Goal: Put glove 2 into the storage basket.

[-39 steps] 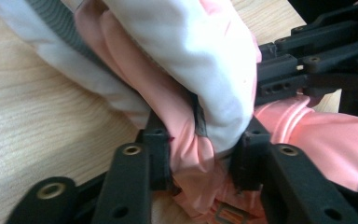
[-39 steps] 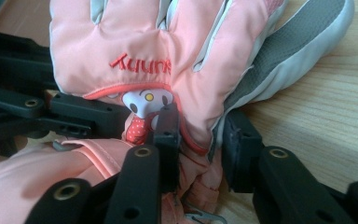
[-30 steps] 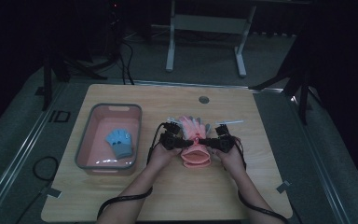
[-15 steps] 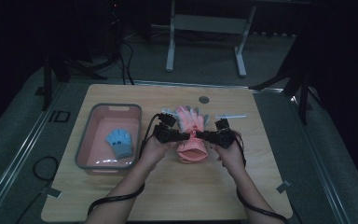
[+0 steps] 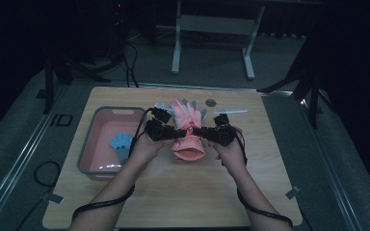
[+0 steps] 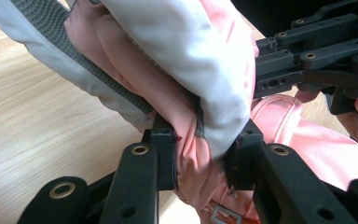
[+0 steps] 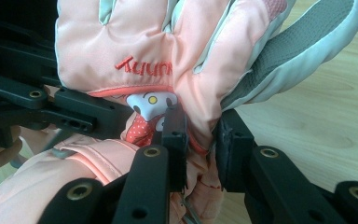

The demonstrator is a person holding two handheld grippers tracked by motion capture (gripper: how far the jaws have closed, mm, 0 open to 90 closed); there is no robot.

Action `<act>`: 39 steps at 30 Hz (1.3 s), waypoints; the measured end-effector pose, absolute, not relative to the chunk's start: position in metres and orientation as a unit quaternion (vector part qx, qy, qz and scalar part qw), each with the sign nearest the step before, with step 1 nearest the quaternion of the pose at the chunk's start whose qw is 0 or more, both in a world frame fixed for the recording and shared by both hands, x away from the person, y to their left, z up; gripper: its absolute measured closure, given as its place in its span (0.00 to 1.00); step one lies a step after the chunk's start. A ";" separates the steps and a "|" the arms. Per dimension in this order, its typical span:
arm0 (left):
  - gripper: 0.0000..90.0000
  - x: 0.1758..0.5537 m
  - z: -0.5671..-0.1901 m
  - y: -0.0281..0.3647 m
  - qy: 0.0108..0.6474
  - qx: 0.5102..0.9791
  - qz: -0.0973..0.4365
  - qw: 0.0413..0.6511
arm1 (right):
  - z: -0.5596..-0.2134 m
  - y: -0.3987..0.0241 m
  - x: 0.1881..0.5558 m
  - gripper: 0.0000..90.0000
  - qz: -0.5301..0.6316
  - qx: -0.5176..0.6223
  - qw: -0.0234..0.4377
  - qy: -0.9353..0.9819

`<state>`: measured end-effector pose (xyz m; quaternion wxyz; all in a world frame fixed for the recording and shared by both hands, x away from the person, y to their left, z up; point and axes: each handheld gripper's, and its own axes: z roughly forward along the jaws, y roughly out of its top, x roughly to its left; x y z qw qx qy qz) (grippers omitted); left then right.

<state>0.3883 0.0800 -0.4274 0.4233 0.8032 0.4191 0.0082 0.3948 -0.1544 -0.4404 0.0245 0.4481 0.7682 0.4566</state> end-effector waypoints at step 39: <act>0.77 0.356 -0.384 0.226 0.458 0.793 0.046 0.399 | -0.406 -0.006 0.391 0.84 0.475 0.388 -0.010 0.790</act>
